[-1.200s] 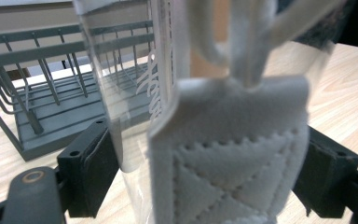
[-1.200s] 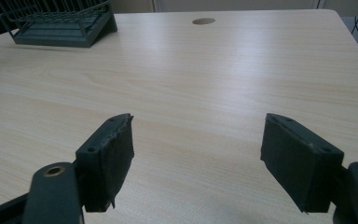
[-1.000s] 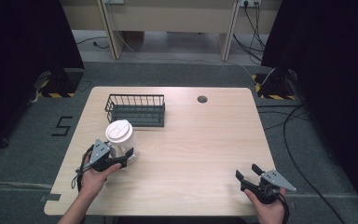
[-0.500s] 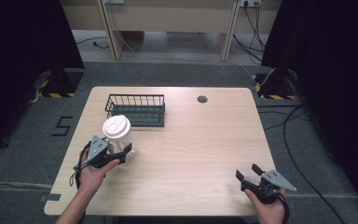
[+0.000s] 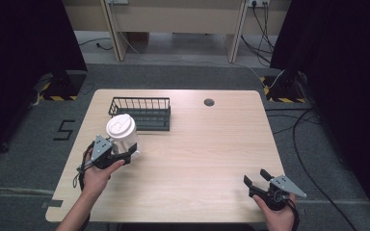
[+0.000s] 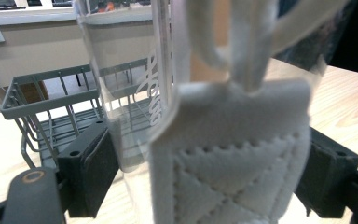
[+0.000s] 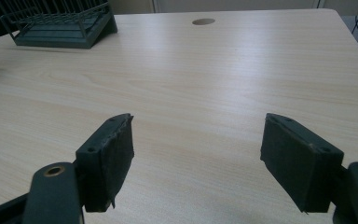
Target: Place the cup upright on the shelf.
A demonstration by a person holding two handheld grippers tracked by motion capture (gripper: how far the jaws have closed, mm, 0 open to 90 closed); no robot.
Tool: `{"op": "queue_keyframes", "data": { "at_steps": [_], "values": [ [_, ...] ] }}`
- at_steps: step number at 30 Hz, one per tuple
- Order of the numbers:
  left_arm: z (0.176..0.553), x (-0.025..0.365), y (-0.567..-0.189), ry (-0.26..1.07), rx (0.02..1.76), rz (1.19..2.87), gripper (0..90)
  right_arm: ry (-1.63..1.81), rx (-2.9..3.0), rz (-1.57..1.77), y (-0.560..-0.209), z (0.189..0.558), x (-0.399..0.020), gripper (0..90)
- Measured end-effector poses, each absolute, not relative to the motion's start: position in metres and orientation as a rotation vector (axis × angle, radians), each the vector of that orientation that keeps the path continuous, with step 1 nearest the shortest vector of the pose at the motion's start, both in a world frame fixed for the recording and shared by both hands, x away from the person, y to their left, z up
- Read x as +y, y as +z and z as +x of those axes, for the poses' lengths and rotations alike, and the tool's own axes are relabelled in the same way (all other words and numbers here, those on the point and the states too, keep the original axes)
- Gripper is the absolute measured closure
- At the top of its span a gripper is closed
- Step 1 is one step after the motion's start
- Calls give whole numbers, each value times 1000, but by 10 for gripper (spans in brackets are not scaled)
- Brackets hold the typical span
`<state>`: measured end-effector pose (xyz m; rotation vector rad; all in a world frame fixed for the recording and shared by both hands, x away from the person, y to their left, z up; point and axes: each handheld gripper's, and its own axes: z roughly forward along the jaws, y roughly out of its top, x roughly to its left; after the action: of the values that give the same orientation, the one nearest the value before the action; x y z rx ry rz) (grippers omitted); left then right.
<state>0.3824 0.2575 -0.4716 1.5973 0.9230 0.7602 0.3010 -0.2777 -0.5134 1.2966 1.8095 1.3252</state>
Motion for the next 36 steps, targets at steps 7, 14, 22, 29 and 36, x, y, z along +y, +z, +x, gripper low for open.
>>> {"op": "queue_keyframes", "data": {
  "at_steps": [7, 14, 22, 29, 36],
  "values": [
    [386, 258, -466, 772, 921, 1595, 174, 1324, 1811, 1297, -513, 301, -278, 261],
    [391, 257, -463, 776, 923, 1595, 174, 1323, 1811, 1297, -513, 301, -278, 262],
    [396, 254, -459, 776, 925, 1593, 174, 1325, 1810, 1301, -513, 301, -278, 264],
    [401, 254, -454, 787, 923, 1592, 174, 1325, 1811, 1301, -513, 301, -278, 266],
    [408, 252, -448, 798, 921, 1585, 174, 1325, 1810, 1302, -513, 301, -278, 266]
  ]
}}
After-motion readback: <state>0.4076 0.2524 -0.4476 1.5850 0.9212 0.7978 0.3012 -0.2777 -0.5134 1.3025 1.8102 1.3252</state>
